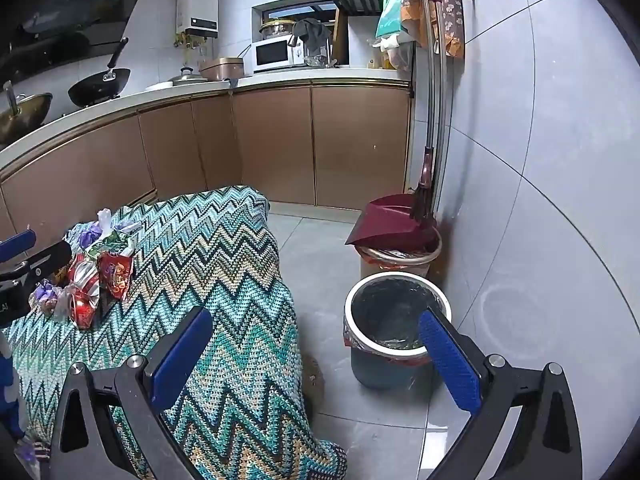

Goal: Collect trash

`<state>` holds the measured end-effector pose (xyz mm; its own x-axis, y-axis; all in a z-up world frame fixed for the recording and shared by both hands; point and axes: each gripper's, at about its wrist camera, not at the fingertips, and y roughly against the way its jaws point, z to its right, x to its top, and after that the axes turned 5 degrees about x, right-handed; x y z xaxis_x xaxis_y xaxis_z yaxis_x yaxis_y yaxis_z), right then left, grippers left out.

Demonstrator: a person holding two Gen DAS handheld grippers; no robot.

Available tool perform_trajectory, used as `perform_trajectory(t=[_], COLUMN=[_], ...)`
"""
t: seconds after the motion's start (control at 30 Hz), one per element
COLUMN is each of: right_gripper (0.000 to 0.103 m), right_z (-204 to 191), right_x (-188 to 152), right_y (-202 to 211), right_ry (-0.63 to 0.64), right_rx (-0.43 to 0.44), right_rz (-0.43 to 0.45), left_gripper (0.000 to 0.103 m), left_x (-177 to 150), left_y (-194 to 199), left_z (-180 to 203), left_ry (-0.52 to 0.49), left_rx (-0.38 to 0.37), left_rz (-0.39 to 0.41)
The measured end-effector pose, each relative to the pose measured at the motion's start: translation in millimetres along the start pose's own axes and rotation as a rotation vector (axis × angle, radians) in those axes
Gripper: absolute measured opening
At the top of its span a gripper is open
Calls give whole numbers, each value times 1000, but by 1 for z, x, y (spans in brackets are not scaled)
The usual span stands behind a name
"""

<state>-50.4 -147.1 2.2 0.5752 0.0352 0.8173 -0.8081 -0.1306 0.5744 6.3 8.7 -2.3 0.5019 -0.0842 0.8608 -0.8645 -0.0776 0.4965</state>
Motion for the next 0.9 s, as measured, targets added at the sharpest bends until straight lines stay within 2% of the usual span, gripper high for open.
perform_trajectory(t=[0.3, 0.9], right_gripper=[103, 103], right_z=[-1, 0], right_x=[7, 12], right_y=[7, 23], right_ry=[-1, -12], right_rx=[-6, 36], right_rz=[32, 85], left_gripper=[100, 100], left_x=[8, 20], left_y=[9, 32], left_z=[4, 7], left_ry=[-13, -40], left_rx=[22, 52], left_rz=[30, 73])
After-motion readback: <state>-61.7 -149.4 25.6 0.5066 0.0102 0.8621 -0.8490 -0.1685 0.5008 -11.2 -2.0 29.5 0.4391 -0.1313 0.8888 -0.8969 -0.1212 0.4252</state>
